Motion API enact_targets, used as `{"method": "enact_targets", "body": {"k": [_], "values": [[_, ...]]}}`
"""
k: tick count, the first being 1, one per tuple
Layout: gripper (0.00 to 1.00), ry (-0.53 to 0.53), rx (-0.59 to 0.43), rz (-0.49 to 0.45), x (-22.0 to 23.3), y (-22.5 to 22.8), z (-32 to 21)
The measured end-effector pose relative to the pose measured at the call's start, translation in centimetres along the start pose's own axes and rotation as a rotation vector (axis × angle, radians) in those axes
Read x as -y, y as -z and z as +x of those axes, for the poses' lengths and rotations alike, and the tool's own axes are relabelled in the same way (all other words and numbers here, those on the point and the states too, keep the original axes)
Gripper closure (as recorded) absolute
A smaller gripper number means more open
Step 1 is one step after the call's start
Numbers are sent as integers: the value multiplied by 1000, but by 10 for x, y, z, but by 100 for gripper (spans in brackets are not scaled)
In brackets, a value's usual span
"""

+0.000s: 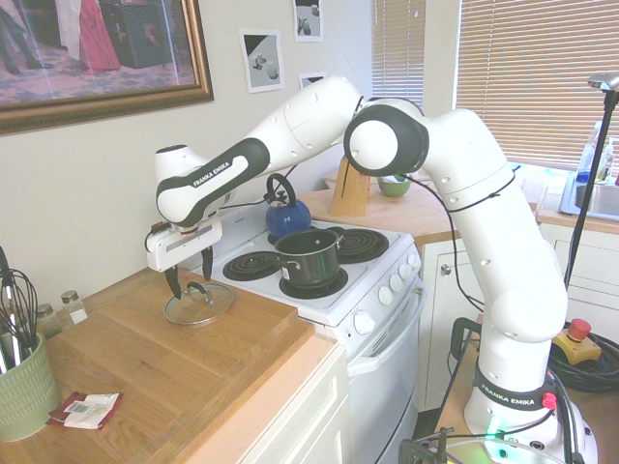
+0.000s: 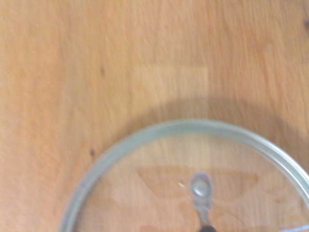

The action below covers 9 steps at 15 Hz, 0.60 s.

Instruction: Cover the lid of the pot

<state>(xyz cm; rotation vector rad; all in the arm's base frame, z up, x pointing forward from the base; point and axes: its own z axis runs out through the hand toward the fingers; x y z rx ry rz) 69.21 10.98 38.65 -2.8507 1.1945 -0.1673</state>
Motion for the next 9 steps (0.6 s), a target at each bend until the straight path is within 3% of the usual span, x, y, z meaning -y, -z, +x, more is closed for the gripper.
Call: {"method": "enact_targets", "body": {"k": [9], "values": [[100, 5, 14, -29, 1, -1, -6]]}}
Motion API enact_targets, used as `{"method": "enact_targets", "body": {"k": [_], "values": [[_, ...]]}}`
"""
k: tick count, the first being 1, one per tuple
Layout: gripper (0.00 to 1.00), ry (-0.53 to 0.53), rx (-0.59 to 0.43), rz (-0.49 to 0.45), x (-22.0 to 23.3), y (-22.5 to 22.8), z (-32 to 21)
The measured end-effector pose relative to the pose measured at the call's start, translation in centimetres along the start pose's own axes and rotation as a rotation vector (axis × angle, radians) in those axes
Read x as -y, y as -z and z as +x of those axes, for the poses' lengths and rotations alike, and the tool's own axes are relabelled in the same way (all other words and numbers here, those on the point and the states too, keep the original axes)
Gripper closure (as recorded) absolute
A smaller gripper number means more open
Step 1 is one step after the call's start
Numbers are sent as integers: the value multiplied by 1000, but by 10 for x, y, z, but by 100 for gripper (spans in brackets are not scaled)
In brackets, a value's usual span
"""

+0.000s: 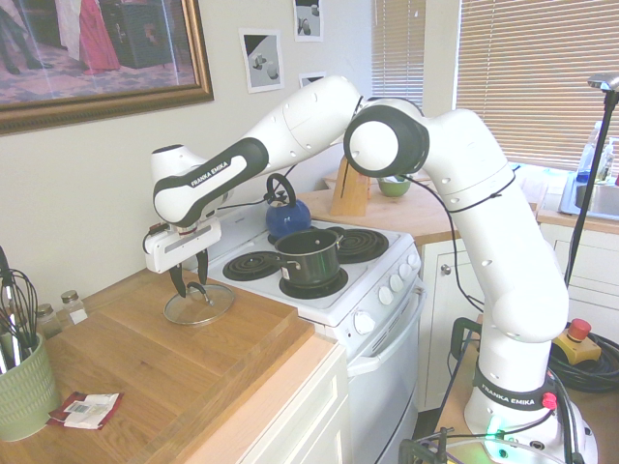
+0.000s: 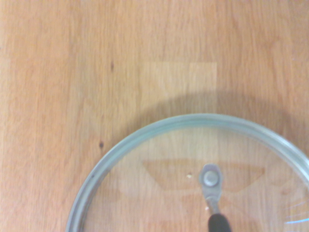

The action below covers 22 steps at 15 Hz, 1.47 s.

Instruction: Cover the lid of the pot

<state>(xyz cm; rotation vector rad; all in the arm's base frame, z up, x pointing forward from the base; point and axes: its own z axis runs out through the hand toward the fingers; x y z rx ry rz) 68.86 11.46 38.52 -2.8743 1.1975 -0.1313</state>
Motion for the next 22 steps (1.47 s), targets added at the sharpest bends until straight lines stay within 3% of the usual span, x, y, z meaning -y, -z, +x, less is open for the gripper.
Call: {"method": "enact_targets", "body": {"k": [14, 17, 22], "values": [[100, -16, 1, -20, -4, -3, -4], [100, -23, -32, 10, -3, 29, -7], [100, -93, -108, 68, -34, 136, -17]]}}
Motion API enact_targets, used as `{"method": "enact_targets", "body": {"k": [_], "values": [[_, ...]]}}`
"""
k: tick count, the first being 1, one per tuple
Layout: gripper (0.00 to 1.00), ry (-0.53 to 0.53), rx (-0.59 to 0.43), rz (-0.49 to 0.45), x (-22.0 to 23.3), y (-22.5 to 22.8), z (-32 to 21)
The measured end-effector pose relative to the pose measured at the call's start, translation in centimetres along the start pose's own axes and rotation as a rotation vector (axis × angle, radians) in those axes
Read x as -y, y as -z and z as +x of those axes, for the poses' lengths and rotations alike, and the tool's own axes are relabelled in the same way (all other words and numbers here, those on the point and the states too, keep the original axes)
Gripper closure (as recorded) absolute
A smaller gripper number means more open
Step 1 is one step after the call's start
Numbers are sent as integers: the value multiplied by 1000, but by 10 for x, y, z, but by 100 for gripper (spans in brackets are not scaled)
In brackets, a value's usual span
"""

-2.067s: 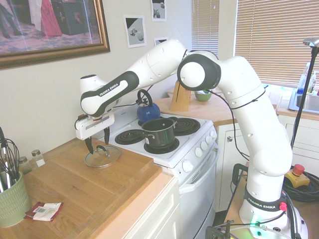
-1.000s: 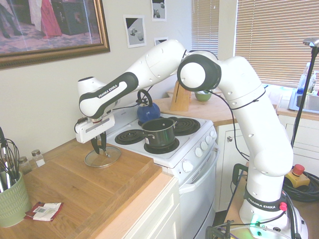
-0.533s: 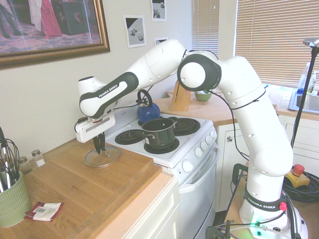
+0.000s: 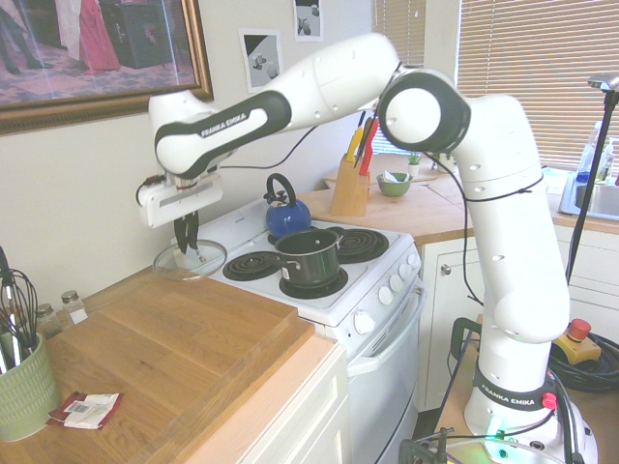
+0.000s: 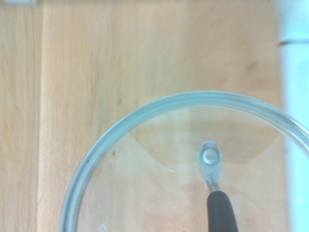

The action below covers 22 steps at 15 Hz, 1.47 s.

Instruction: Cover the lid of the pot

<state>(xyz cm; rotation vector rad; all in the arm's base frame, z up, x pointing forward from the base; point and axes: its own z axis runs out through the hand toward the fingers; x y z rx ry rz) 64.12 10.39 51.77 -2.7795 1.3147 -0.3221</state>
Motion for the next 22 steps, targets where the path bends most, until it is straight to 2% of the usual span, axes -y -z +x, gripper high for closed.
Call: {"method": "enact_targets", "body": {"k": [3, 5, 9, 12, 17, 22], "values": [[100, -77, -47, 8, -55, 48, 13], [100, -140, -58, 4, -100, 63, 29], [100, -251, -60, -26, -187, 60, 50], [100, -290, -54, -34, -231, 38, 50], [100, -329, -55, -30, -269, 10, 65], [100, -319, -38, -36, -268, -6, 68]]}}
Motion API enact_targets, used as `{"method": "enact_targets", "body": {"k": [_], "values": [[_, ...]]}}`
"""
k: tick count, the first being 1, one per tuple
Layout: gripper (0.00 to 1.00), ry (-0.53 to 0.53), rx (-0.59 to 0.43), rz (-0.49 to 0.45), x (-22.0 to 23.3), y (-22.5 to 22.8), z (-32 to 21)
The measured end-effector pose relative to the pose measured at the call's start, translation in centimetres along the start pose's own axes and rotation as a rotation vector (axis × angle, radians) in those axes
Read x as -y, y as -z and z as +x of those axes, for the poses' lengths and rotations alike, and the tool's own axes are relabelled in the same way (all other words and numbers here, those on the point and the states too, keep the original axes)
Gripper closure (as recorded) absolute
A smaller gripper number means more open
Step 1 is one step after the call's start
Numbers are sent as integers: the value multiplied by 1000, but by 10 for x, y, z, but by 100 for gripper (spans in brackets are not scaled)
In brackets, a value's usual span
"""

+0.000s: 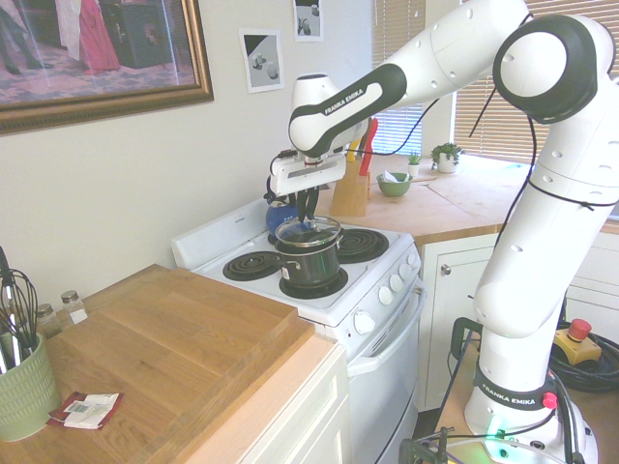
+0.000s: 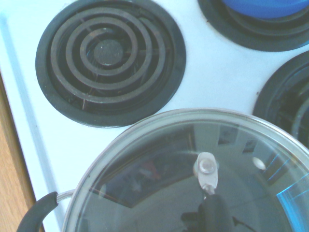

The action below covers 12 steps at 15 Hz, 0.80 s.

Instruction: Cover the lid of the pot

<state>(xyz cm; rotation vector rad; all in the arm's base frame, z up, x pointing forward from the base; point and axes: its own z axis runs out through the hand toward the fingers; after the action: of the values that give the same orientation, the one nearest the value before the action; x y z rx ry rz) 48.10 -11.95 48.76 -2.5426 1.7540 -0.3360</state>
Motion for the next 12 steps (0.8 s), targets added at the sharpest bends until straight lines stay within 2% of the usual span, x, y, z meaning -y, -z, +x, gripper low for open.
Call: {"method": "enact_targets", "body": {"k": [4, 12], "values": [[100, 10, 7, -9, 2, -17, -2], [100, 10, -16, 26, 6, -7, 1]]}}
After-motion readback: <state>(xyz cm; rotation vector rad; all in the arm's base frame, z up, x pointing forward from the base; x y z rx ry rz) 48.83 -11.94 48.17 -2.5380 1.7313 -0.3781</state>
